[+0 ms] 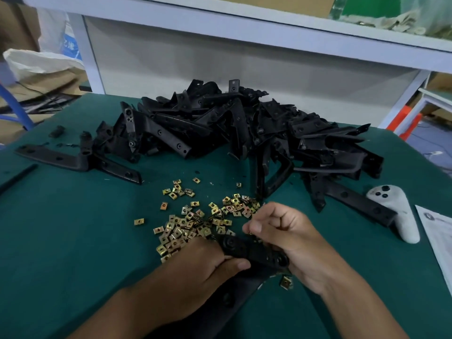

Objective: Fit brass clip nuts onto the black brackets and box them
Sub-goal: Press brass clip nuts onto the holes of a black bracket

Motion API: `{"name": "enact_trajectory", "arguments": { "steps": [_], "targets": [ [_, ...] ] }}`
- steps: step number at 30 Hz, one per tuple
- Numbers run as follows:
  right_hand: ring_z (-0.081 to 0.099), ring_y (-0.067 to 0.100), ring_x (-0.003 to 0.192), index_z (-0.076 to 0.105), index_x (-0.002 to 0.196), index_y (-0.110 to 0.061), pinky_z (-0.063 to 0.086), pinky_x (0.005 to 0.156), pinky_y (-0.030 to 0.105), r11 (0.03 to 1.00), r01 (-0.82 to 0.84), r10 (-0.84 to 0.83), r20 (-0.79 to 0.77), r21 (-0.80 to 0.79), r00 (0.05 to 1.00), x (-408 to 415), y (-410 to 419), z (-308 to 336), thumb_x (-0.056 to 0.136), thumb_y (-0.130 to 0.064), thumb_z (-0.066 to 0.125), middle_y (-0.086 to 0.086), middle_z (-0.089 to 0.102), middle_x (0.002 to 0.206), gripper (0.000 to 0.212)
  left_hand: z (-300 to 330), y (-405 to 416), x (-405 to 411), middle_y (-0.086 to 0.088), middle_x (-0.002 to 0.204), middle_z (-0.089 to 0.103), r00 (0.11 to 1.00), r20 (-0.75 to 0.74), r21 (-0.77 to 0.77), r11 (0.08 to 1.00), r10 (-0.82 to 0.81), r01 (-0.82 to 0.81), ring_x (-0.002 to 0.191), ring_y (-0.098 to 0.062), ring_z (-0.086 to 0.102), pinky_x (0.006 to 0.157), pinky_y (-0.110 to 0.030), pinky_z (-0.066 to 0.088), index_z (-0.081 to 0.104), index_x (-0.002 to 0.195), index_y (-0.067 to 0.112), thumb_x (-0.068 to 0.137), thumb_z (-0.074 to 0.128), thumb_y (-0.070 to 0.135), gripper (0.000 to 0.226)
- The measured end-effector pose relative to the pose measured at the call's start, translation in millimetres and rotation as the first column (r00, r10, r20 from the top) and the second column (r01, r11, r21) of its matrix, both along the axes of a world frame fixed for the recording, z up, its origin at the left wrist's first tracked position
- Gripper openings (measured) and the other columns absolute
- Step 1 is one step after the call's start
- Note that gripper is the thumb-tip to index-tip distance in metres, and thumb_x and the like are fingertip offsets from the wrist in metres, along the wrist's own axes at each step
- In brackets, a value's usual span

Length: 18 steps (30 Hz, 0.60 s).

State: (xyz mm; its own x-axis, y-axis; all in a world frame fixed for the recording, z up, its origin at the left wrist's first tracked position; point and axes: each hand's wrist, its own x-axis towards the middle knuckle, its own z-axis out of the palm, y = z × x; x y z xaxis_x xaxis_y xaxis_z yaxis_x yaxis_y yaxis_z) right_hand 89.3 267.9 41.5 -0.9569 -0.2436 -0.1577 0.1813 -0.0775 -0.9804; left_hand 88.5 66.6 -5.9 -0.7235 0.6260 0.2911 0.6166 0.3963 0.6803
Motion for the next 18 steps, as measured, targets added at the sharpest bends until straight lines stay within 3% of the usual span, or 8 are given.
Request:
{"name": "enact_trajectory", "arguments": {
  "steps": [6, 10, 14, 18],
  "targets": [
    [0.072, 0.016, 0.08, 0.071, 0.069, -0.026, 0.057, 0.069, 0.026, 0.999, -0.039, 0.039, 0.018, -0.002, 0.999, 2.0, -2.2, -2.6, 0.049, -0.055, 0.097, 0.009, 0.078, 0.093, 0.043, 0.5, -3.8, -0.2, 0.019, 0.089, 0.062, 1.0, 0.0, -0.09, 0.996, 0.022, -0.022, 0.08, 0.001, 0.058, 0.072, -0.029, 0.049, 0.06, 0.1, 0.035, 0.101, 0.024, 0.069, 0.05],
    [0.07, 0.017, 0.08, 0.072, 0.067, -0.027, 0.057, 0.071, 0.029, 0.998, -0.061, 0.06, 0.023, 0.034, 0.998, 2.8, -5.2, -2.7, 0.051, -0.056, 0.095, 0.007, 0.077, 0.091, 0.04, 2.6, -2.2, 0.9, 0.016, 0.093, 0.064, 0.999, -0.015, -0.103, 0.994, 0.028, -0.029, 0.081, -0.002, 0.059, 0.071, -0.03, 0.048, 0.057, 0.103, 0.036, 0.101, 0.023, 0.068, 0.048],
    [0.066, 0.021, 0.076, 0.071, 0.067, -0.025, 0.054, 0.068, 0.031, 0.998, -0.028, 0.026, 0.034, 0.056, 0.999, 2.4, -5.9, -2.5, 0.06, -0.044, 0.094, 0.012, 0.074, 0.089, 0.031, 4.4, -3.9, 1.8, 0.013, 0.102, 0.066, 0.999, 0.026, -0.147, 0.989, 0.022, -0.018, 0.092, -0.006, 0.062, 0.081, -0.035, 0.05, 0.068, 0.113, 0.03, 0.099, 0.017, 0.071, 0.067],
    [0.066, 0.014, 0.067, 0.071, 0.069, -0.024, 0.053, 0.058, 0.023, 0.996, -0.036, 0.035, 0.013, 0.077, 0.999, 3.4, -4.4, -0.5, 0.071, -0.032, 0.088, 0.008, 0.073, 0.081, 0.018, 5.1, -4.1, 1.4, 0.011, 0.102, 0.065, 1.0, 0.02, -0.136, 0.991, 0.004, -0.001, 0.092, -0.008, 0.062, 0.081, -0.038, 0.051, 0.069, 0.109, 0.027, 0.101, 0.021, 0.068, 0.064]
  ]
}}
